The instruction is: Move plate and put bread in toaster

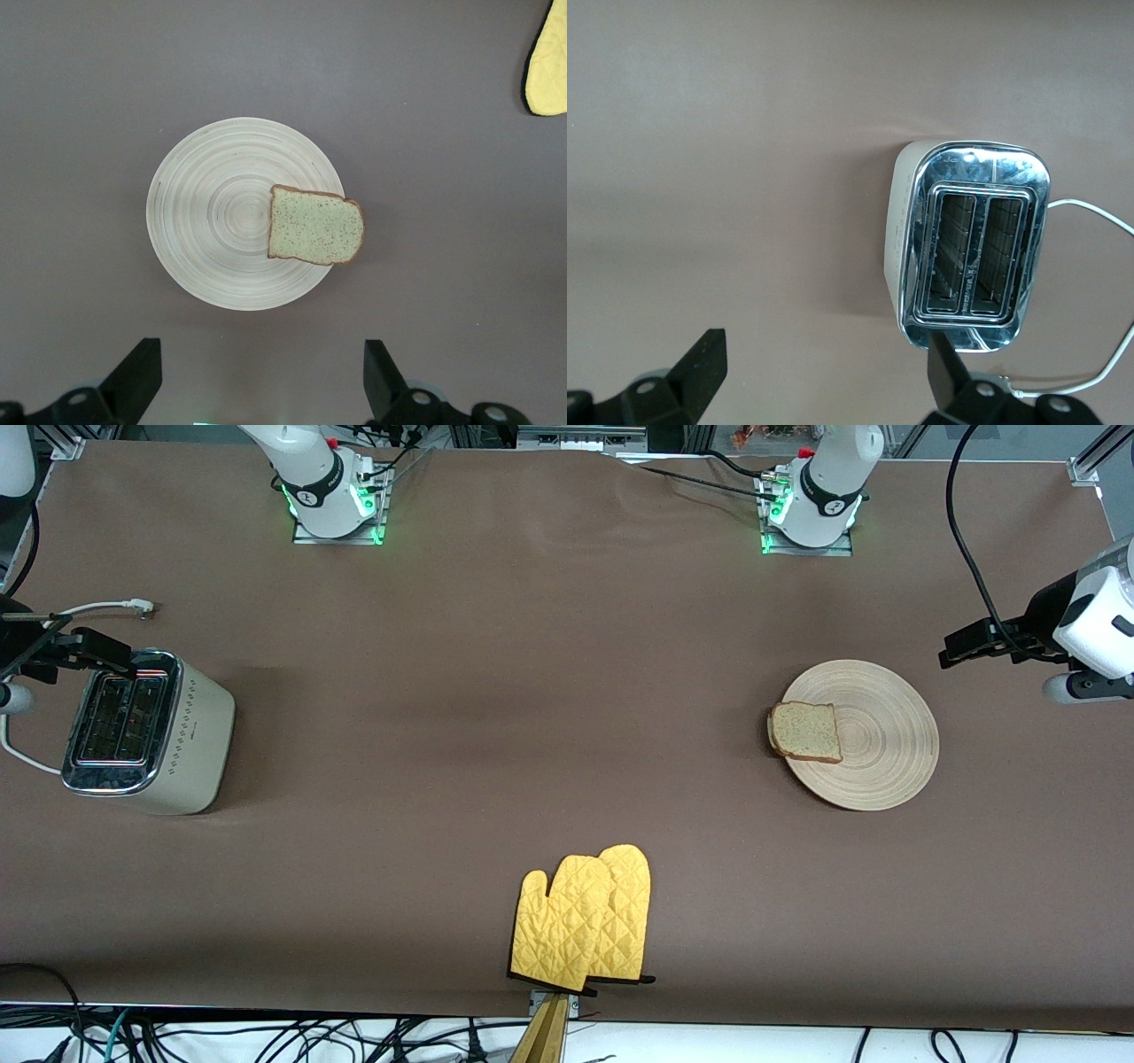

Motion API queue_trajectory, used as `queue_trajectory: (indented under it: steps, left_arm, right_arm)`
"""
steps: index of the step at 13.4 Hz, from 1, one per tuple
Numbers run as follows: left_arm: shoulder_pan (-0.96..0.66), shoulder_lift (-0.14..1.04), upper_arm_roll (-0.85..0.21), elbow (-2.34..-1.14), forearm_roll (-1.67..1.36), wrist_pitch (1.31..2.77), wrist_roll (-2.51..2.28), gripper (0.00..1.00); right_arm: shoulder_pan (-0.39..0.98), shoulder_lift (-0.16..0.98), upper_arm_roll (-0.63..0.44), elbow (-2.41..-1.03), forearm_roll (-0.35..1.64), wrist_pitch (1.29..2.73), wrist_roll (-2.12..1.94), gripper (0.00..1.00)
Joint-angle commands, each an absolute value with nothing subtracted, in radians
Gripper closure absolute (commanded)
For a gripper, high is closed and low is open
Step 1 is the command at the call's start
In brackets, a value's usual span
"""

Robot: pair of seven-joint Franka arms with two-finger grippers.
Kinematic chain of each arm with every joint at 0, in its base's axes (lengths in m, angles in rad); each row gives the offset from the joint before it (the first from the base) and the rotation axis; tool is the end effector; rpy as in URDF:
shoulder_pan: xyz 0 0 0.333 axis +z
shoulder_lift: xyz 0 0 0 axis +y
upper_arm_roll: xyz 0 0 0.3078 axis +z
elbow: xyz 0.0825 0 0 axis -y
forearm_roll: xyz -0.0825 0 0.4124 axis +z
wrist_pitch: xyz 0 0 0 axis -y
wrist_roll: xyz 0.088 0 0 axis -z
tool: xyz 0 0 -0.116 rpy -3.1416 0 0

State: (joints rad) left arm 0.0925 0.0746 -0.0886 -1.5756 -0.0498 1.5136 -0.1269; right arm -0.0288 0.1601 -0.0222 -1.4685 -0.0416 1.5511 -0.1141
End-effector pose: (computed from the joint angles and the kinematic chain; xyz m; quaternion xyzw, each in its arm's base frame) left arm 0.5942 -0.0021 0.5568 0.9951 0.0653 -0.0697 0.0240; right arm 0.6247 -0.0358 0.5599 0.9985 0.0320 -0.0404 0.0193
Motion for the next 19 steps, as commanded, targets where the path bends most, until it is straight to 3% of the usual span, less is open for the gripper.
queue_trajectory:
  steps: [1, 19]
  left_arm:
    - [0.097, 0.090, -0.087, -1.543, -0.058, 1.497, -0.107, 0.00]
    - [0.098, 0.089, -0.086, -1.542, -0.055, 1.497, -0.107, 0.00]
  right_arm:
    - [-0.038, 0.158, -0.017, -1.460, -0.025, 1.551, -0.103, 0.00]
    - [-0.038, 0.160, -0.018, -1.460, -0.028, 1.551, -0.106, 0.00]
